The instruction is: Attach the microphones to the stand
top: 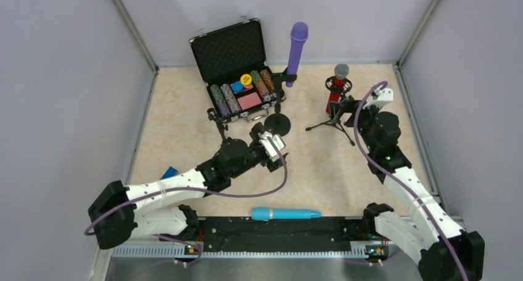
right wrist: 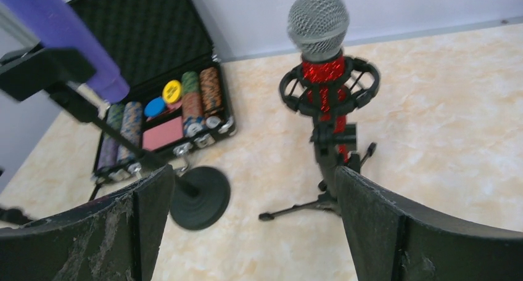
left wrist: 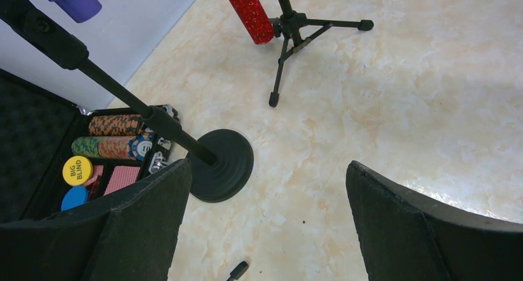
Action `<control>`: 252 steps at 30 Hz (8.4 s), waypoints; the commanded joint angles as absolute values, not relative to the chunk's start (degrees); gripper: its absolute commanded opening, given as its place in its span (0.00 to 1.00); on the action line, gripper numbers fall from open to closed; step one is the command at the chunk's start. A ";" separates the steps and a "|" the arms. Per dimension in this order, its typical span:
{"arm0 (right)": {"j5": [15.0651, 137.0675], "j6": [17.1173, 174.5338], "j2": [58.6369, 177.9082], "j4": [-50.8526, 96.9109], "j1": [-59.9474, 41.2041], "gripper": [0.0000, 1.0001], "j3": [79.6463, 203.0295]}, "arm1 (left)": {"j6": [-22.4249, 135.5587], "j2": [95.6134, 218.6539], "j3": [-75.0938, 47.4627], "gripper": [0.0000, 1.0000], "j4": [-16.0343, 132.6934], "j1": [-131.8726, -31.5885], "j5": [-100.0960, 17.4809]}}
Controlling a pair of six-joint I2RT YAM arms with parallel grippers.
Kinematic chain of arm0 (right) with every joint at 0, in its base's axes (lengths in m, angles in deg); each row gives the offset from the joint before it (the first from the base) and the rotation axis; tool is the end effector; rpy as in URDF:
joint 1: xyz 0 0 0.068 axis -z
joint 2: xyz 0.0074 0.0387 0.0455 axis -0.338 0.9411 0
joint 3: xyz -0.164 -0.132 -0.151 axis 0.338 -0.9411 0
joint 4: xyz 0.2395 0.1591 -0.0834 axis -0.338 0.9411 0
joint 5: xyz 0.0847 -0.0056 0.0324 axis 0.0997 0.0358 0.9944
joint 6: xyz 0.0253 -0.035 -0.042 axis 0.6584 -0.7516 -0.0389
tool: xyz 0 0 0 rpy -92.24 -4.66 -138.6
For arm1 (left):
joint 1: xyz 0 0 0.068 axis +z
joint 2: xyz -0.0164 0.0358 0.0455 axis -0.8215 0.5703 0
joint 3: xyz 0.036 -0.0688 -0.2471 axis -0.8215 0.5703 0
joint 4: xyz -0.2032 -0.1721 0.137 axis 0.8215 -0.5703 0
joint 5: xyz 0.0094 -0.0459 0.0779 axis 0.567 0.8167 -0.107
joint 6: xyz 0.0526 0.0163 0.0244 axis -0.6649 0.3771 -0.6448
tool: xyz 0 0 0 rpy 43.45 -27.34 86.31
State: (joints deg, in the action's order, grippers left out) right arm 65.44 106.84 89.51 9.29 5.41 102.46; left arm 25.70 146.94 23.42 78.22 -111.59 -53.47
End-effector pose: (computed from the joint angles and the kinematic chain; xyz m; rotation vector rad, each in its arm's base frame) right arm 0.2685 0.0662 0.2874 0.0901 1.6245 0.3914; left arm 0.1738 -0.2557 0.2311 1.0221 1.3999 -0.4204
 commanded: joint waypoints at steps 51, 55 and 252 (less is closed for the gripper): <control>92.77 118.00 69.25 30.48 5.70 0.99 92.78 | 69.09 144.61 3.50 0.86 36.24 -80.04 -64.80; 92.90 117.90 69.35 30.24 5.70 0.99 92.49 | 71.05 146.86 3.42 0.86 36.18 -78.98 -65.76; 94.48 121.92 75.47 35.59 -3.17 0.99 85.10 | 97.66 105.17 45.45 0.99 48.28 -95.60 -71.93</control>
State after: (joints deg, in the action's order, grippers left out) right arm 96.68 120.19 75.28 37.44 1.01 84.34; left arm 97.61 106.87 45.93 48.04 -95.70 -71.68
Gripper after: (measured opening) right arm 0.990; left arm 0.991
